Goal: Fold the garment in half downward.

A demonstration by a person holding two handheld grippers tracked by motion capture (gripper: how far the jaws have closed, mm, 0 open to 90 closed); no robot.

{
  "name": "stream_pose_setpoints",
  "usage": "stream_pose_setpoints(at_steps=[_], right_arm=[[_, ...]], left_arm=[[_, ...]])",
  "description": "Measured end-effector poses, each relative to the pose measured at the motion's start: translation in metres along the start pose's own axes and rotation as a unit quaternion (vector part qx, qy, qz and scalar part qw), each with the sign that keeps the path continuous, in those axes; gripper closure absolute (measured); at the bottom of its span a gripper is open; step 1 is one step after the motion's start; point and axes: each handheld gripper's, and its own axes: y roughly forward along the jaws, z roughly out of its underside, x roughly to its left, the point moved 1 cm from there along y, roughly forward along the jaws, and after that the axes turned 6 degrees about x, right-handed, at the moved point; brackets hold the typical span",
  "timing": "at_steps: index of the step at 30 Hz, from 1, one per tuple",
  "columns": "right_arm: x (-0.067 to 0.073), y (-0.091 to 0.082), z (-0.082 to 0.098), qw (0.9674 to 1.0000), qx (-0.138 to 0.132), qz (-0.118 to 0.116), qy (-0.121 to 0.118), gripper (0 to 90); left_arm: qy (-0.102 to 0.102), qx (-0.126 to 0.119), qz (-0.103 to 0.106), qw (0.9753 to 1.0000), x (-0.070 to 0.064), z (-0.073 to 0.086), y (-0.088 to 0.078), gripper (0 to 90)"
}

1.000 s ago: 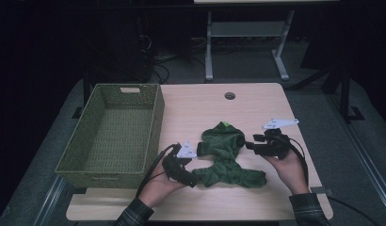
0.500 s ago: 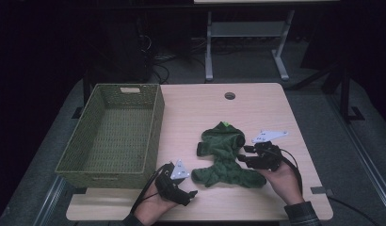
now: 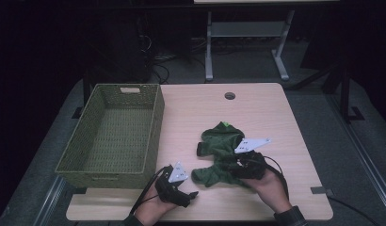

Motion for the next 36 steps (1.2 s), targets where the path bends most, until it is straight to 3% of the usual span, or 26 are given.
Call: stream_pose_setpoints(at_steps=[12, 17, 21, 26, 28, 29, 34, 36], right_arm=[[0.038, 0.024, -0.013, 0.9984, 0.01, -0.039, -0.04, 64.0], [0.047, 0.036, -0.016, 0.9971, 0.018, -0.052, -0.052, 74.3], [0.055, 0.044, -0.02, 0.9964, 0.021, -0.055, -0.061, 76.2], [0.059, 0.062, -0.021, 0.9959, 0.04, -0.05, -0.063, 76.1], [0.06, 0.069, -0.02, 0.9959, 0.053, -0.037, -0.064, 74.8], [0.058, 0.073, -0.018, 0.9949, 0.058, -0.031, -0.077, 74.0], [0.055, 0.085, -0.011, 0.9943, 0.076, -0.017, -0.074, 73.5], [0.055, 0.089, -0.009, 0.9928, 0.081, -0.003, -0.088, 73.8]], left_arm=[[-0.002, -0.005, 0.002, 1.0, 0.0, 0.001, 0.001, 12.6], [0.0, -0.004, 0.001, 1.0, 0.0, 0.001, 0.0, 12.6], [0.001, -0.005, 0.0, 1.0, 0.001, 0.001, 0.001, 12.6], [0.001, -0.005, 0.0, 1.0, 0.001, 0.001, 0.001, 12.6], [0.003, -0.004, 0.0, 1.0, 0.001, 0.001, 0.001, 12.6], [0.005, -0.004, -0.001, 1.0, 0.001, 0.001, 0.0, 12.6], [0.005, -0.002, 0.0, 1.0, 0.001, 0.001, 0.0, 12.6], [0.003, -0.003, 0.0, 1.0, 0.001, 0.001, 0.0, 12.6]])
